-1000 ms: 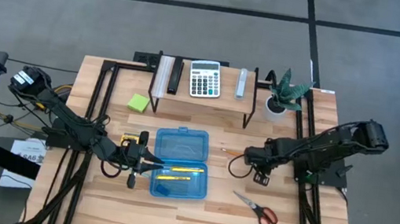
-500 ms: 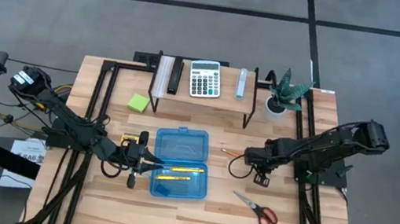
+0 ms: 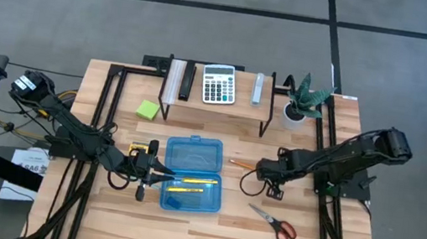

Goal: Pack school essentials
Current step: Put the orange pencil into the blue supply box

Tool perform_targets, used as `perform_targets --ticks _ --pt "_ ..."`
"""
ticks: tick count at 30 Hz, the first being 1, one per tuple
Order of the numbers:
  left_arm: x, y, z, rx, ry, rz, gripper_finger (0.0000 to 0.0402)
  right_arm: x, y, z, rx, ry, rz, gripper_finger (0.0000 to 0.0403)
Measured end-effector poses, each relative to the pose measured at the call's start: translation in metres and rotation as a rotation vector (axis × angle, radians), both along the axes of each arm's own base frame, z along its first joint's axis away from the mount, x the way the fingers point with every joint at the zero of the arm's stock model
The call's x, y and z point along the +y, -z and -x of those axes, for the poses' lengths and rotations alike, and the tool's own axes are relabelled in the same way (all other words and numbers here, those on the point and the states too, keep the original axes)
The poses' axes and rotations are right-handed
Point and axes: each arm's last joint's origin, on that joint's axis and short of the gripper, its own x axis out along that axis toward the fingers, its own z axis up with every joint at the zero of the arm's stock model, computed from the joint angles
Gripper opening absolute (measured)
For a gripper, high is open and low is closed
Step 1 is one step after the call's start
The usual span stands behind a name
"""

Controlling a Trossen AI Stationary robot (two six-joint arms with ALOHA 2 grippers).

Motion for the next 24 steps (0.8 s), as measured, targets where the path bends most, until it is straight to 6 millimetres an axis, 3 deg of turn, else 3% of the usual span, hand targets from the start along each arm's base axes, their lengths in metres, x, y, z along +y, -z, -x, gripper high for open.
perform_targets --ticks 15,19,24 --pt "0.000 0.000 0.000 0.000 0.000 -0.001 0.0050 0.005 -0.029 -0.014 -0.036 -0.003 0.022 0.0000" --pt "0.000 0.000 0.000 0.004 0.013 -0.001 0.0050 0.007 -0.031 -0.024 -0.144 0.033 -0.013 0.0003" --pt "0.000 0.000 0.000 0.005 0.017 -0.002 0.0050 0.014 -0.037 -0.044 -0.355 0.026 -0.101 0.0040"
